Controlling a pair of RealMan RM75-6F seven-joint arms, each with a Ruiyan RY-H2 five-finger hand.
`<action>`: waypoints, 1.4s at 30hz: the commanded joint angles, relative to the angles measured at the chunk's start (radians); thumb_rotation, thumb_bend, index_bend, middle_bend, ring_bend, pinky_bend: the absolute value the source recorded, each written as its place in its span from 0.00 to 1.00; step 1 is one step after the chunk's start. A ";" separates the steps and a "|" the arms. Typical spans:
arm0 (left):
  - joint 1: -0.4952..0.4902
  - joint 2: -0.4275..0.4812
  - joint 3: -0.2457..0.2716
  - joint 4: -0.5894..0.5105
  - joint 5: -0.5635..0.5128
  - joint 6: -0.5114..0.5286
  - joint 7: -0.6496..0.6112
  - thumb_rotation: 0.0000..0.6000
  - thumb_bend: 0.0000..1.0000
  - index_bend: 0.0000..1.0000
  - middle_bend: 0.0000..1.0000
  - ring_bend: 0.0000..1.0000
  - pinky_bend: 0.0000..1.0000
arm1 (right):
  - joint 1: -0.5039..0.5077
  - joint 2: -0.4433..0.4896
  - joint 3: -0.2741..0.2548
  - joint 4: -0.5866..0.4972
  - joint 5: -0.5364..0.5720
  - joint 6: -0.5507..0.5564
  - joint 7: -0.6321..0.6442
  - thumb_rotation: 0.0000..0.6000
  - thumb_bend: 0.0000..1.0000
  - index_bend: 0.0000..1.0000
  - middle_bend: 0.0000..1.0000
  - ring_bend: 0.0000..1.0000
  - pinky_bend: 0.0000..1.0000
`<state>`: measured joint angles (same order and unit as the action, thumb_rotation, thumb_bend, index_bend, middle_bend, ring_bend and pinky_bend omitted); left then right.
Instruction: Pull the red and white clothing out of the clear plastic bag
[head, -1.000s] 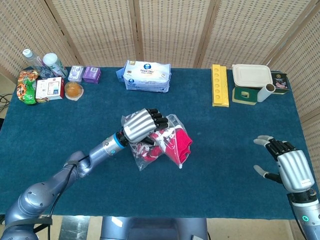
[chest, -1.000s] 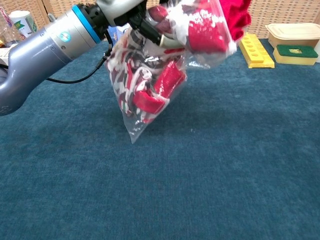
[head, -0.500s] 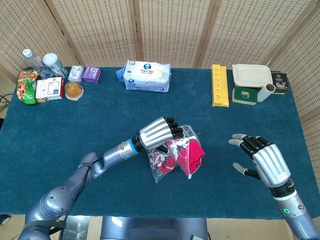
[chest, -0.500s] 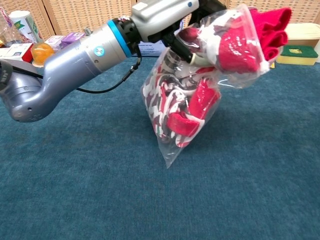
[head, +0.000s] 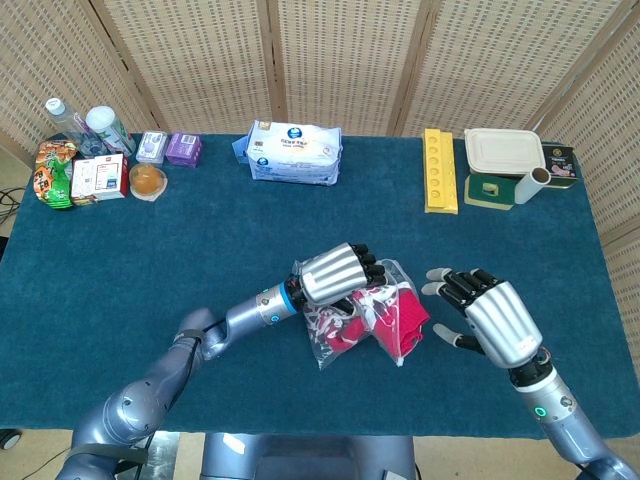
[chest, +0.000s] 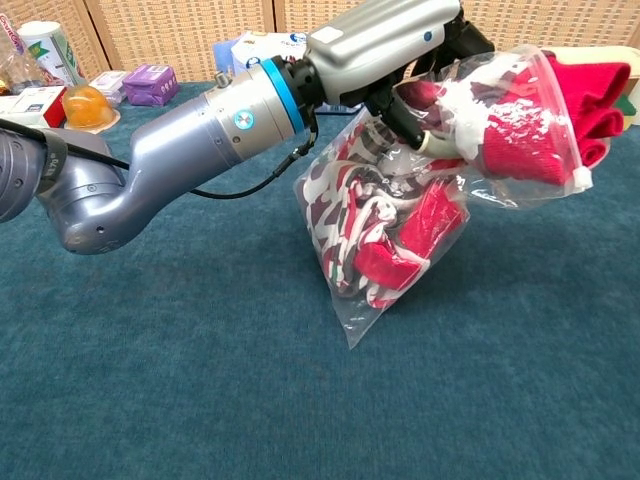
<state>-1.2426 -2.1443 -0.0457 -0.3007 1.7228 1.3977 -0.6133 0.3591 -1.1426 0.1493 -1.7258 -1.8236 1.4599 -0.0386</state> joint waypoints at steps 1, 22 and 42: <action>-0.003 -0.005 0.003 0.007 -0.003 0.002 -0.004 1.00 0.38 0.80 0.63 0.63 0.56 | 0.006 -0.008 -0.002 0.007 0.008 -0.008 -0.004 1.00 0.17 0.39 0.36 0.51 0.52; -0.019 -0.021 0.019 0.022 -0.023 0.000 -0.006 1.00 0.38 0.80 0.63 0.63 0.56 | 0.041 -0.005 -0.026 -0.047 0.057 -0.096 -0.083 1.00 0.33 0.41 0.36 0.51 0.53; -0.030 -0.038 0.030 0.029 -0.033 -0.010 -0.002 1.00 0.38 0.80 0.63 0.63 0.55 | 0.078 0.005 -0.008 -0.108 0.124 -0.152 -0.133 1.00 0.50 0.44 0.37 0.53 0.55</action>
<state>-1.2726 -2.1819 -0.0157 -0.2720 1.6895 1.3874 -0.6155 0.4370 -1.1367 0.1419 -1.8339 -1.6994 1.3076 -0.1718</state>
